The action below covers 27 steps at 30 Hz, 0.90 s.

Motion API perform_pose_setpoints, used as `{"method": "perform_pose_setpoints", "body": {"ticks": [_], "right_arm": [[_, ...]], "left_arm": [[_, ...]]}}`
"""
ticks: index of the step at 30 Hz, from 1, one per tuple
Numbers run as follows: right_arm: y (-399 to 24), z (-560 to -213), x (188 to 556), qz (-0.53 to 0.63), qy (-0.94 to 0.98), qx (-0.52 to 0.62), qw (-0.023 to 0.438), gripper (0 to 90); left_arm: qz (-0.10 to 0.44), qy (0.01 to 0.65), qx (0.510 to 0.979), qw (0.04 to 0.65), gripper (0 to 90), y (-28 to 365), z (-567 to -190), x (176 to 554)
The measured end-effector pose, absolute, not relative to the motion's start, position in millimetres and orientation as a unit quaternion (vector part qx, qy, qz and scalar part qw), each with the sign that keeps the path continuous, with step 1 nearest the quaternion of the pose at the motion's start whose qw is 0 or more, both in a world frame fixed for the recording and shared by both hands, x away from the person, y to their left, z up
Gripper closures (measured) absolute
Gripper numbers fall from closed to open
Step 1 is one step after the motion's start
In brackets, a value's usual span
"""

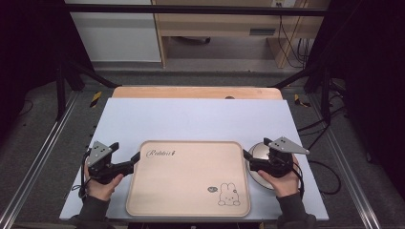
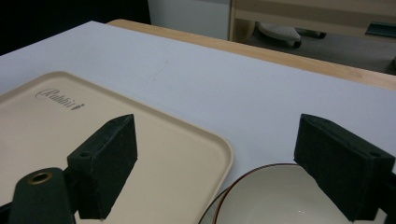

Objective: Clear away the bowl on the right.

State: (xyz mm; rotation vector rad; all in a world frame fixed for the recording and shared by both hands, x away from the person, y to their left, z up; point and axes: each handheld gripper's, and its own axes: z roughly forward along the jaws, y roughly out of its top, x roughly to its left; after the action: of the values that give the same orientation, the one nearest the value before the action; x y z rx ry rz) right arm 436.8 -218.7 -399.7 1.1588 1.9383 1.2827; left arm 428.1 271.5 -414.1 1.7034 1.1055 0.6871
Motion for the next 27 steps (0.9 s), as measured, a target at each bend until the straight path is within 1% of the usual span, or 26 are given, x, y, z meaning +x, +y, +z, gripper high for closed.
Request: {"method": "perform_pose_setpoints", "body": {"ticks": [27], "right_arm": [[-242.8,-390.2,437.3,0.455,0.706,0.465,0.280,23.5]], "left_arm": [[0.282,0.454,0.702,0.470,12.8,272.4,-417.2,429.7]]}}
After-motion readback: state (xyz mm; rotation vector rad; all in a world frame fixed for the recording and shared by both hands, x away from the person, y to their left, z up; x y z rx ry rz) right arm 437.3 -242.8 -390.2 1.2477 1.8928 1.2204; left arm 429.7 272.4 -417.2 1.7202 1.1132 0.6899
